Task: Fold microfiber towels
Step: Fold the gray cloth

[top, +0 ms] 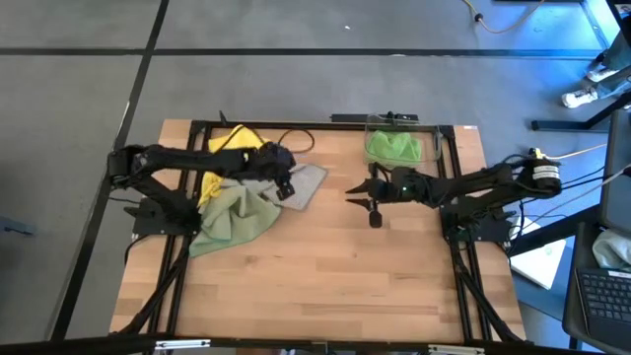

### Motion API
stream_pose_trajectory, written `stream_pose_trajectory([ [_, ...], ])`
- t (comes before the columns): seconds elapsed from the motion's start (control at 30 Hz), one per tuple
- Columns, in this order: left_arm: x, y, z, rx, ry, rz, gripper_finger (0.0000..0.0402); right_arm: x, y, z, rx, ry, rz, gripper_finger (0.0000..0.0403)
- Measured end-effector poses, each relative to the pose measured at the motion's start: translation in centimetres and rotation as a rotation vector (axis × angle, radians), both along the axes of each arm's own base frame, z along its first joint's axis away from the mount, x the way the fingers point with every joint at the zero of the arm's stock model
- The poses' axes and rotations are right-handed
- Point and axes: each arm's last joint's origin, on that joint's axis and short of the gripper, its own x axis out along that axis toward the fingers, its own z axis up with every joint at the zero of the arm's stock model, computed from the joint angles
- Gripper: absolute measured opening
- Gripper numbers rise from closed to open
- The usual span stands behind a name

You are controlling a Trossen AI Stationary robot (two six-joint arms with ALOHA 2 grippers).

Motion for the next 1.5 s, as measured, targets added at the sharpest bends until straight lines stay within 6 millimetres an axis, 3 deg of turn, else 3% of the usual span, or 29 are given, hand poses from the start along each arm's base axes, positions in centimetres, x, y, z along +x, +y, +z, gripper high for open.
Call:
stream_pose_trajectory([
  [0.2, -1.9, 1.9, -0.1, -0.162, 0.114, 0.004, 0.0099, 0.3, 0.3, -1.2, 0.006, 0.061, 0.023, 0.011],
  [0.33, -2.8, 1.4, -1.1, -0.225, 0.292, 0.029, 0.0113, 0.3, 0.3, -1.6, 0.036, 0.084, 0.013, 0.011],
  [0.6, -2.7, 0.0, -1.4, -0.237, 0.357, 0.024, 0.0116, -0.1, 0.5, -2.3, 0.073, 0.172, 0.007, 0.011],
  [0.93, -1.7, 0.3, -5.9, -0.219, 0.567, 0.047, 0.0118, -0.2, 0.6, -2.5, 0.089, 0.188, 0.001, 0.011],
  [1.03, -1.5, 0.5, -6.4, -0.205, 0.59, 0.04, 0.012, -0.2, 0.5, -2.5, 0.089, 0.189, 0.001, 0.011],
  [1.2, -1.3, 0.9, -6.1, -0.149, 0.608, 0.054, 0.012, -0.2, 0.5, -2.5, 0.085, 0.189, 0.003, 0.011],
  [1.5, -0.6, 2.2, -4.0, -0.022, 0.63, 0.076, 0.0109, -0.2, 0.6, -2.5, 0.082, 0.195, 0.004, 0.011],
])
